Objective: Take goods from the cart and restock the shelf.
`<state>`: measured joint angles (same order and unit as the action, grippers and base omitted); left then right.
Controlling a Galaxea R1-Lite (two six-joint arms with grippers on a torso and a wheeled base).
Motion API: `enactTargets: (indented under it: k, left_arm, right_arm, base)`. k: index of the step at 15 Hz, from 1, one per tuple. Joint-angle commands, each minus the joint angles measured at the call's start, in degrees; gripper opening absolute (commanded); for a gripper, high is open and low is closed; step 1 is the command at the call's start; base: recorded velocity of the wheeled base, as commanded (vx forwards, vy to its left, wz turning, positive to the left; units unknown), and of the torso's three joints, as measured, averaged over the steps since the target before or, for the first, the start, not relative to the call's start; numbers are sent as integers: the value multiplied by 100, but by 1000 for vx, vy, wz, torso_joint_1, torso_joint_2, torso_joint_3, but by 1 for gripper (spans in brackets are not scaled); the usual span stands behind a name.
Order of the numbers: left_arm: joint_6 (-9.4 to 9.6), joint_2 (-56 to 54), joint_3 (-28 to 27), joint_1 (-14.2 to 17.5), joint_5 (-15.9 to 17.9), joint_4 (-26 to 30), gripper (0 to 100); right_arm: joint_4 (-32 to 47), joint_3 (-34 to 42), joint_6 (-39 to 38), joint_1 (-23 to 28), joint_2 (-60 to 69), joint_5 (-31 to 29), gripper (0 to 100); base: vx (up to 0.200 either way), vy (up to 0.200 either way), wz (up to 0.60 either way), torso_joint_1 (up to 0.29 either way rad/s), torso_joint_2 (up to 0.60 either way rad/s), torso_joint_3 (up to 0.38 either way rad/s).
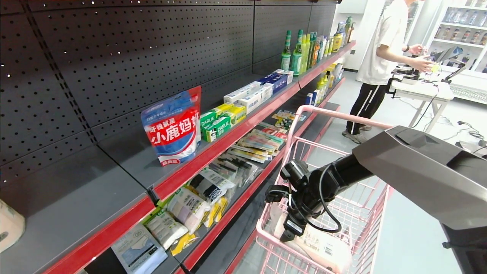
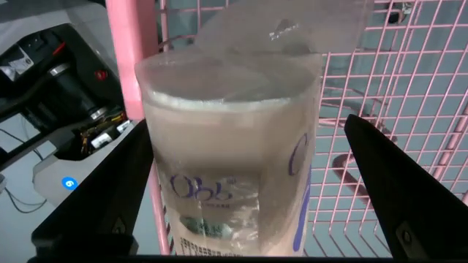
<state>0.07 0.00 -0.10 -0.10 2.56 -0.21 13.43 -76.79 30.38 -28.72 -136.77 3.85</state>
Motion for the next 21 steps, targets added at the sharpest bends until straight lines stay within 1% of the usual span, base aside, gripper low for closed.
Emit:
enactTargets:
  k: [1, 7, 9, 13, 19, 21]
  left_arm:
    - [-7, 9, 1, 1, -1, -6, 100]
    - [1, 9, 1, 1, -1, -6, 100]
    - [-7, 9, 1, 1, -1, 3, 100]
    - [-7, 9, 1, 1, -1, 3, 100]
    - [-7, 9, 1, 1, -1, 3, 100]
    - [-7, 9, 1, 1, -1, 3, 100]
  right_arm:
    - [1, -117, 3, -2, -131, 1, 100]
    - [-7, -143, -6, 139, -351, 10, 100]
    - [-7, -143, -6, 209, -421, -95, 100]
    - [-245, -143, 3, 209, -535, -165, 100]
    - [-262, -161, 126, 156, -641, -201, 100]
    - [-447, -187, 100, 165, -737, -201, 100]
  base:
    - [0, 0, 0, 0, 0, 0]
    - [0, 0, 0, 0, 0, 0]
    - [0, 0, 0, 0, 0, 0]
    - [0, 0, 0, 0, 0, 0]
    - [0, 0, 0, 0, 0, 0]
    - [0, 0, 0, 0, 0, 0]
